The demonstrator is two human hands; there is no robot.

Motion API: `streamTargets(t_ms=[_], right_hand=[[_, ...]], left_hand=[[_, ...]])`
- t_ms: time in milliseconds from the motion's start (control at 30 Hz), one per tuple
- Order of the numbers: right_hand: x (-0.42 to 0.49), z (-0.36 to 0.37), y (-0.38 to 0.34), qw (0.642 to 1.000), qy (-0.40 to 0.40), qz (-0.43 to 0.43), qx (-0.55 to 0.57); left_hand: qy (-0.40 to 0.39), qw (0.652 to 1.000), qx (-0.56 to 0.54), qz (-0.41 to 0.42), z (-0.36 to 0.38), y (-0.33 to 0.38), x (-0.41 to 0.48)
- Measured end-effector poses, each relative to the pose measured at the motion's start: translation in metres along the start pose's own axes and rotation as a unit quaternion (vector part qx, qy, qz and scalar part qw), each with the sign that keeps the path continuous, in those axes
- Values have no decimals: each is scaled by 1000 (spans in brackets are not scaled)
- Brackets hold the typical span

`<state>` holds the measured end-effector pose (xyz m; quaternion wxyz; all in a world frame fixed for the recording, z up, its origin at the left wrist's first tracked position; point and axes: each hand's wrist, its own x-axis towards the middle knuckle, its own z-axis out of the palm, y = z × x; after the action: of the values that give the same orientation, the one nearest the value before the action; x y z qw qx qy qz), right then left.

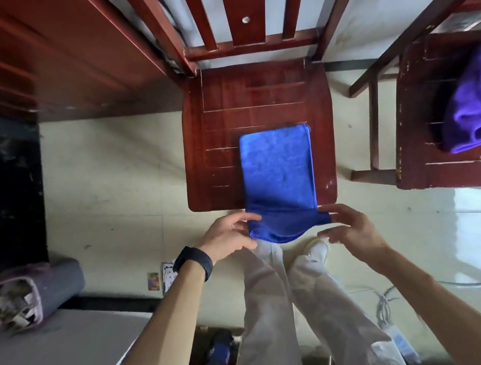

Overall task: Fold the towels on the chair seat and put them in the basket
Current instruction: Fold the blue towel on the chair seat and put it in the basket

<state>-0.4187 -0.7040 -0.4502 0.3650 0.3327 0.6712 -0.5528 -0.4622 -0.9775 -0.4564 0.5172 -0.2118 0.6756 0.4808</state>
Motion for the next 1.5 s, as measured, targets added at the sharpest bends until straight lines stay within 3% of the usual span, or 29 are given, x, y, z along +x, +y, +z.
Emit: streamTargets(t_ms=[100,167,400,567,967,1100,1167,1233,1300,1367,1500], right_hand=[[27,-7,-24,989,40,-57,-131],[48,-9,-39,983,82,-85,-137],[133,-3,-80,972,140,-85,-168],[164,5,-90,956,198,-85,-198],[199,9,-88,933,218,-46,-284],[205,14,-86,917,253,-28,-307],[202,18,-82,918,287,-38,-270],[188,27,-72,890,349,-152,-252],[172,42,-55,825,365,-289,-320],[168,58,-34,781,311,-343,-419],[181,60,-8,769,226,-299,-518]], left_hand=[[78,979,166,87,-16,20,25],[137,961,215,110,-27,34,43],[199,949,217,115,-50,64,110],[253,947,154,123,-46,78,148],[285,922,243,100,-47,72,170],[319,898,284,104,-39,72,170],[382,848,325,173,-34,65,168],[424,776,382,269,-26,52,166],[392,737,432,342,-12,39,163],[328,735,486,340,1,29,164],[298,744,527,283,-2,14,179]])
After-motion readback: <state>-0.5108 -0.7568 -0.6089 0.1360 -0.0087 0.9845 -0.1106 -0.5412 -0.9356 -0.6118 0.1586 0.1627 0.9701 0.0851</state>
